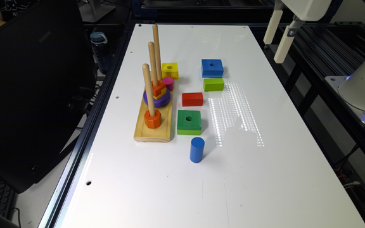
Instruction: Pick up green block.
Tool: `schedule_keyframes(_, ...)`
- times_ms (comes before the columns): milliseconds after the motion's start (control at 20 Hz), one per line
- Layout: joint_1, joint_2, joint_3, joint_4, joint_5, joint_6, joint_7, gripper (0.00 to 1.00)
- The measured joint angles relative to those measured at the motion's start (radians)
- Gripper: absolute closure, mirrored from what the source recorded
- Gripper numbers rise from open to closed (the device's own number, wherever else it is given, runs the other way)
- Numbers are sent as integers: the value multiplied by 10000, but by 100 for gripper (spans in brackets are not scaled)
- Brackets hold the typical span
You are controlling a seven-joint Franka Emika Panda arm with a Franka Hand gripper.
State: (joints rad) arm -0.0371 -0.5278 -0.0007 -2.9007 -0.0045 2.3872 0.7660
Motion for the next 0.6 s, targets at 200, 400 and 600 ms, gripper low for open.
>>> schedule_keyframes(200, -6, 12, 0, 81, -2, 20, 0, 0)
schedule_keyframes(400, -6, 280, 0, 381, -2, 49, -1, 0)
schedule_keyframes(600, -6, 987, 0, 817, -2, 337, -1, 0)
